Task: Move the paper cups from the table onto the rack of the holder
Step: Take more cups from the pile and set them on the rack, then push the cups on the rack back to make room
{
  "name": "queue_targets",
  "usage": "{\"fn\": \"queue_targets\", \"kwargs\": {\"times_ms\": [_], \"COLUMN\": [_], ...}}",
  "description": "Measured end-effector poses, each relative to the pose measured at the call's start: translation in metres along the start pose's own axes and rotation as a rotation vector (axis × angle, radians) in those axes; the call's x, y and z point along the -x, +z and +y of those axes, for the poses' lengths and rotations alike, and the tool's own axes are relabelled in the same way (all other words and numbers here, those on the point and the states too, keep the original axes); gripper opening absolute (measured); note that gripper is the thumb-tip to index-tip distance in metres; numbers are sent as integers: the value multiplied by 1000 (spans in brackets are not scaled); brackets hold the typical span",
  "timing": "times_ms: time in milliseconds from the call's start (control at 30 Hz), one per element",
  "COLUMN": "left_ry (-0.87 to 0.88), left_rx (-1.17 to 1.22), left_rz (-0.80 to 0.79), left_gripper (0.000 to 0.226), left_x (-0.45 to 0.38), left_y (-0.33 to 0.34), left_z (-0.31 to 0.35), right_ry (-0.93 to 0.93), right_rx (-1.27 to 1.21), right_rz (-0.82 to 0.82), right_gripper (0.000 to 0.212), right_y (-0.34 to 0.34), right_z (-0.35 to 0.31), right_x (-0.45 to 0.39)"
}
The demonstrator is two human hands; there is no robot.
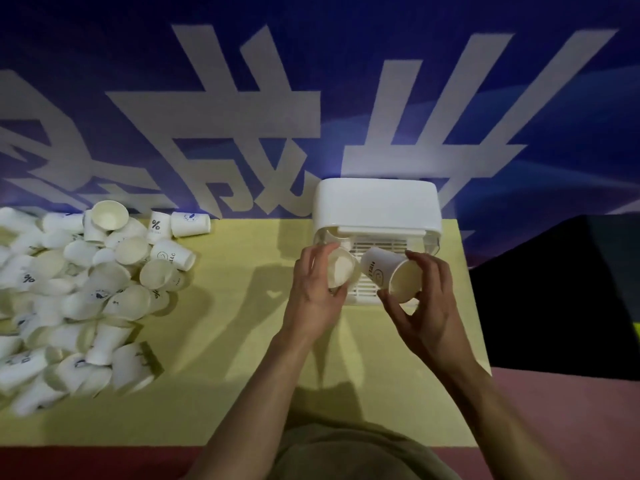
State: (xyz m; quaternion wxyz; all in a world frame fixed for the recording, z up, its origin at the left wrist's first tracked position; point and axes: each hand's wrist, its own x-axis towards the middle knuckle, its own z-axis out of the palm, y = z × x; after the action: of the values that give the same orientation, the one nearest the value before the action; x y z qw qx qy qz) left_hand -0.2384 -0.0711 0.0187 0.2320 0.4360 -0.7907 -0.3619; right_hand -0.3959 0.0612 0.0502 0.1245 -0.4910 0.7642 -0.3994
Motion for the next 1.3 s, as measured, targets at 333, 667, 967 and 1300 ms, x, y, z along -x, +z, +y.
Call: {"fn": "queue_targets", "kwargs": {"times_ms": [333, 667, 967, 1300], "left_ry": [-74, -168, -168, -189], "left_rx": [-197, -179, -155, -109], "left_rz": [-5, -202, -231, -343], "left_gripper": [73, 96, 79, 79], "left_x": [-13, -20, -4, 2], "left_y": [53, 49, 22, 27], "left_z": [0, -29, -52, -49], "right_ry": [-61, -151, -124, -2], "right_rx": [-35, 30, 227, 104], "right_rz": [-110, -254, -403, -518], "right_gripper": [70, 64, 73, 83], "right_y": [-23, 1, 48, 76], "right_z": [26, 20, 31, 60], "right_x": [-28, -41, -49, -50]}}
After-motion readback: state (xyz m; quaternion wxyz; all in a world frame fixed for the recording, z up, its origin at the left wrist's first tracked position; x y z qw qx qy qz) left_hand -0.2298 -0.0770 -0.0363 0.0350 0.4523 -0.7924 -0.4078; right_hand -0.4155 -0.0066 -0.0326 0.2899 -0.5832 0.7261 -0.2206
